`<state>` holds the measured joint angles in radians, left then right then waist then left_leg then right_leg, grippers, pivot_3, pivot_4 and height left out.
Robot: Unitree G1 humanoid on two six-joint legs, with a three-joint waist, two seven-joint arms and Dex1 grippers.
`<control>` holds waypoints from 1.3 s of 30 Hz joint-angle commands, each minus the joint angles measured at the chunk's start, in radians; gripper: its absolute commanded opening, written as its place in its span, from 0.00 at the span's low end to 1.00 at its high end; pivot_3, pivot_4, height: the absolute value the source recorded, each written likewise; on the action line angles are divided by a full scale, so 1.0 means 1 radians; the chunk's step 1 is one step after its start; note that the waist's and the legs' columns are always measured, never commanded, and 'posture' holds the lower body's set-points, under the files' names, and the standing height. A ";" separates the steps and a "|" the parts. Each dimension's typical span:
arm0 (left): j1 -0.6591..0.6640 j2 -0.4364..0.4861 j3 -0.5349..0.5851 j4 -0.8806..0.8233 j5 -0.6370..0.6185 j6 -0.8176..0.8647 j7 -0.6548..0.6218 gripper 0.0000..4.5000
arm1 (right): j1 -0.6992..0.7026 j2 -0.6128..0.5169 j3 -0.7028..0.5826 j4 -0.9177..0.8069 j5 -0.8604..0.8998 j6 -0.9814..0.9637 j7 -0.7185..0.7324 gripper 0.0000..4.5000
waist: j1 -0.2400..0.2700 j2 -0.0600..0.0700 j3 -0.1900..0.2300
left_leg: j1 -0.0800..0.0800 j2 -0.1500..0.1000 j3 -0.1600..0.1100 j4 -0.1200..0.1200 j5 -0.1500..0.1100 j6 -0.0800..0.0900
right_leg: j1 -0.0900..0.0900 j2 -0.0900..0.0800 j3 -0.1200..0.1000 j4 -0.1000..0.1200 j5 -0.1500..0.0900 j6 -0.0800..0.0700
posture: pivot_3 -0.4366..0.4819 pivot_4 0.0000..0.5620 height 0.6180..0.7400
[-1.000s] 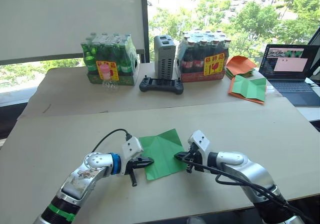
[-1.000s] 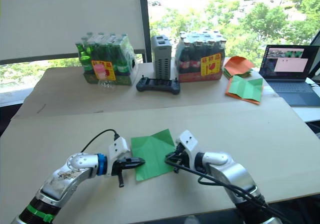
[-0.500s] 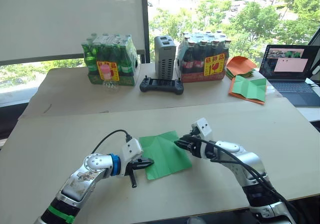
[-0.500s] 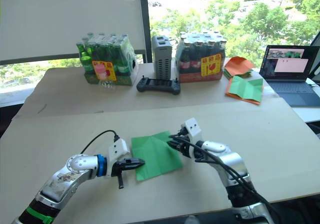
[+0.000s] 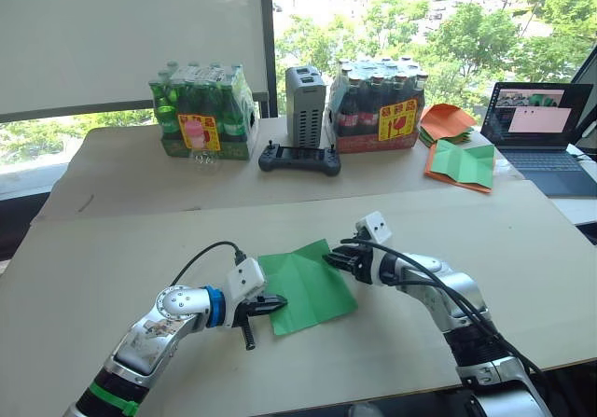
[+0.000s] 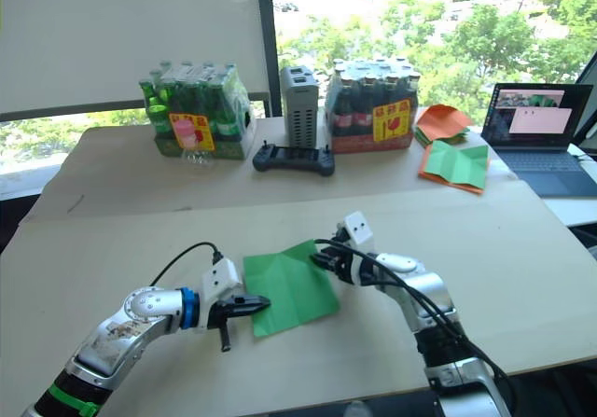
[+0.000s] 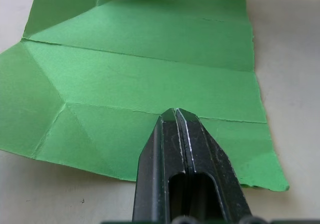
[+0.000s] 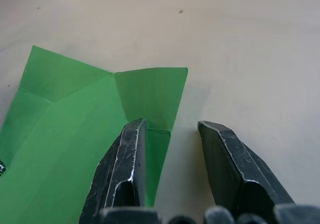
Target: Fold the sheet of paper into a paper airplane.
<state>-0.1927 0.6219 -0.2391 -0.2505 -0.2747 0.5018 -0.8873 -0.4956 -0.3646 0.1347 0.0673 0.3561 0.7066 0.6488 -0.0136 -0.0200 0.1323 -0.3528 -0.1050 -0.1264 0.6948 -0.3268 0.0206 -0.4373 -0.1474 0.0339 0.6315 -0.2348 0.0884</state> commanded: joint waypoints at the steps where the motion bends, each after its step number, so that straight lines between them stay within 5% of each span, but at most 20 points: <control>1: 0.007 0.013 -0.011 -0.003 0.018 0.014 -0.005 0.00 | -0.006 0.011 -0.007 -0.018 -0.004 -0.021 0.004 0.31 | 0.000 0.000 0.000 | 0.000 0.000 0.000 0.000 0.000 0.000 | 0.000 0.000 0.000 0.000 0.000 0.000 | 0.48 0.27 0.96; 6: 0.010 0.017 -0.010 -0.010 0.015 0.016 -0.007 0.00 | -0.009 0.021 -0.016 -0.011 -0.008 -0.027 0.000 0.01 | 0.000 0.000 0.000 | 0.000 0.000 0.000 0.000 0.000 0.000 | 0.000 0.000 0.000 0.000 0.000 0.000 | 0.48 0.27 0.96; 17: -0.009 0.030 0.030 0.012 0.005 0.015 -0.007 0.00 | 0.104 -0.004 -0.043 -0.239 0.023 -0.112 0.039 0.01 | -0.001 0.000 0.000 | -0.001 0.000 0.000 0.000 0.000 0.000 | -0.001 0.000 0.000 0.000 0.000 0.000 | 0.48 0.27 0.96; 23: -0.031 0.047 0.064 0.024 -0.010 0.020 -0.016 0.00 | 0.231 -0.060 0.042 -0.437 -0.158 -0.290 -0.031 0.01 | -0.001 0.000 0.000 | -0.001 0.000 0.000 0.000 0.000 0.000 | -0.001 0.000 0.000 0.001 0.000 0.000 | 0.48 0.27 0.96; 31: -0.052 0.055 0.096 0.021 -0.030 0.047 -0.037 0.00 | 0.297 -0.135 0.194 -0.399 -0.476 -0.536 -0.121 0.01 | 0.000 0.000 0.000 | -0.001 0.000 0.001 0.000 0.000 0.000 | -0.002 0.000 0.000 0.001 0.000 0.000 | 0.48 0.27 0.96; 39: -0.139 0.055 0.117 0.044 -0.065 0.076 -0.071 0.00 | 0.297 -0.162 0.238 -0.346 -0.574 -0.583 -0.082 0.01 | 0.002 0.000 0.000 | -0.001 -0.001 0.001 0.000 0.000 0.000 | -0.001 0.000 0.000 0.000 0.000 0.000 | 0.48 0.27 0.96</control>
<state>-0.3043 0.6722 -0.1548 -0.1924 -0.3140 0.5732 -0.9450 -0.1911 -0.5248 0.3714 -0.2670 -0.2034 0.1450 0.5562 -0.0114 -0.0199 0.1325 -0.3535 -0.1056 -0.1253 0.6953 -0.3268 0.0206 -0.4386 -0.1473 0.0336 0.6320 -0.2348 0.0885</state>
